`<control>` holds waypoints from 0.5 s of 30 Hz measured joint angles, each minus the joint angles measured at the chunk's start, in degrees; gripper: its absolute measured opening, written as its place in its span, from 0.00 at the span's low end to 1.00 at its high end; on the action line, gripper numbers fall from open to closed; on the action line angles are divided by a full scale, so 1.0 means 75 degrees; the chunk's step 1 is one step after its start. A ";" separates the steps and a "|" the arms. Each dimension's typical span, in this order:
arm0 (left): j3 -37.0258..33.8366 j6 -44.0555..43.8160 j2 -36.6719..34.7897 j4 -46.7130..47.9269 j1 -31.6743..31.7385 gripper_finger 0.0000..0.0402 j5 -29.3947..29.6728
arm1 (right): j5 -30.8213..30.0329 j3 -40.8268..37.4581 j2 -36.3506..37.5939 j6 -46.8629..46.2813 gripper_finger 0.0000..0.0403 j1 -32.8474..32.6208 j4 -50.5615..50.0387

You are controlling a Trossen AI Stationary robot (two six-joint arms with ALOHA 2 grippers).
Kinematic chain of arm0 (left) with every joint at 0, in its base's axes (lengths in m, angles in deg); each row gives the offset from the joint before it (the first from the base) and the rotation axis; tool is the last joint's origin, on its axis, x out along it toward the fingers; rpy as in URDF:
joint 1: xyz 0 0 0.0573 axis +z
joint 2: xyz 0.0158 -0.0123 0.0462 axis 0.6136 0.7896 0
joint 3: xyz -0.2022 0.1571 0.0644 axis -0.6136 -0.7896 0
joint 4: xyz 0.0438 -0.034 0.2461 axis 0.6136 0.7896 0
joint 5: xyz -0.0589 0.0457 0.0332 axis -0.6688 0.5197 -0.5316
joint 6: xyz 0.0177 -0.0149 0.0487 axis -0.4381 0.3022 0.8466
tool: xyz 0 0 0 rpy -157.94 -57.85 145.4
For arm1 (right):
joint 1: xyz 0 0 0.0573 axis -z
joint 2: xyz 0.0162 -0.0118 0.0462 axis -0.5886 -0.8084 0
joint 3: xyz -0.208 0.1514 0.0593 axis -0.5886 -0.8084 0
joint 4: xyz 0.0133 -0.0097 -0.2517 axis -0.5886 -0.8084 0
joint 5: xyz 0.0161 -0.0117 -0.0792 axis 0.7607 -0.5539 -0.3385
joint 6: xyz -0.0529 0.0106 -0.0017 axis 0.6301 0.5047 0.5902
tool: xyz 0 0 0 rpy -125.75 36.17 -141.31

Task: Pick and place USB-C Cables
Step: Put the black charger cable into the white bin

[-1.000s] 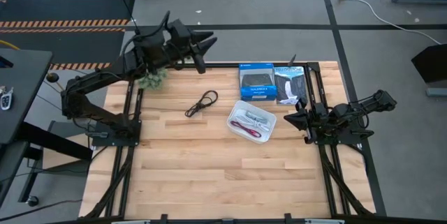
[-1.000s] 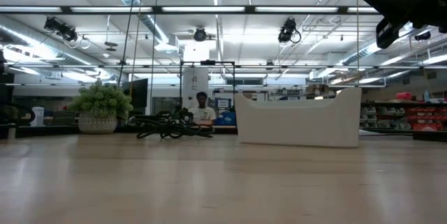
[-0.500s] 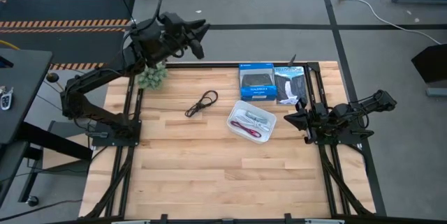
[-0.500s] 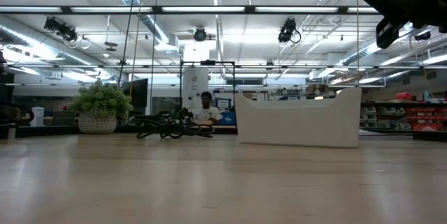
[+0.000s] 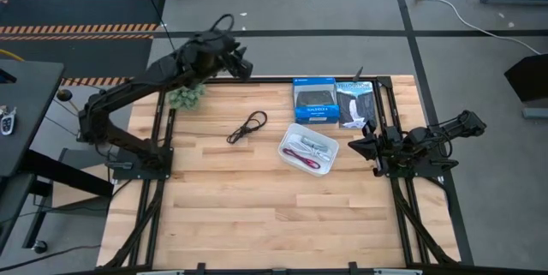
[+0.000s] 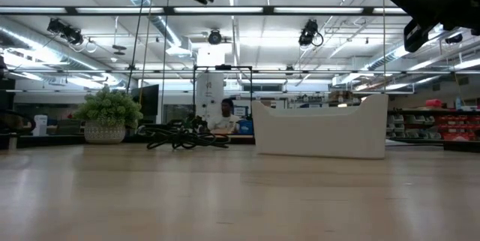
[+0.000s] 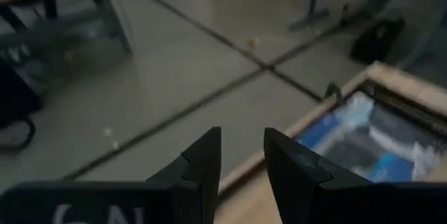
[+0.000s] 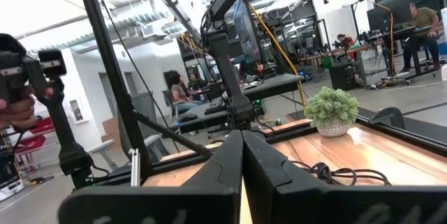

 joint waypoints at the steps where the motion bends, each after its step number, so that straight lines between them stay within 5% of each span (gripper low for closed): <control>1: 0.0000 -0.0110 0.0044 0.0173 0.0074 0.29 -0.0176 | 0.0000 0.0003 -0.0003 0.0000 0.03 -0.0003 0.0000; 7: 0.0006 -0.0771 0.0484 0.0548 0.0389 0.29 -0.1856 | 0.0000 0.0001 -0.0001 0.0000 0.03 0.0000 -0.0001; 15: 0.0006 -0.0824 0.1328 0.0849 0.0274 0.29 -0.2621 | 0.0000 0.0000 -0.0002 0.0000 0.03 0.0000 0.0000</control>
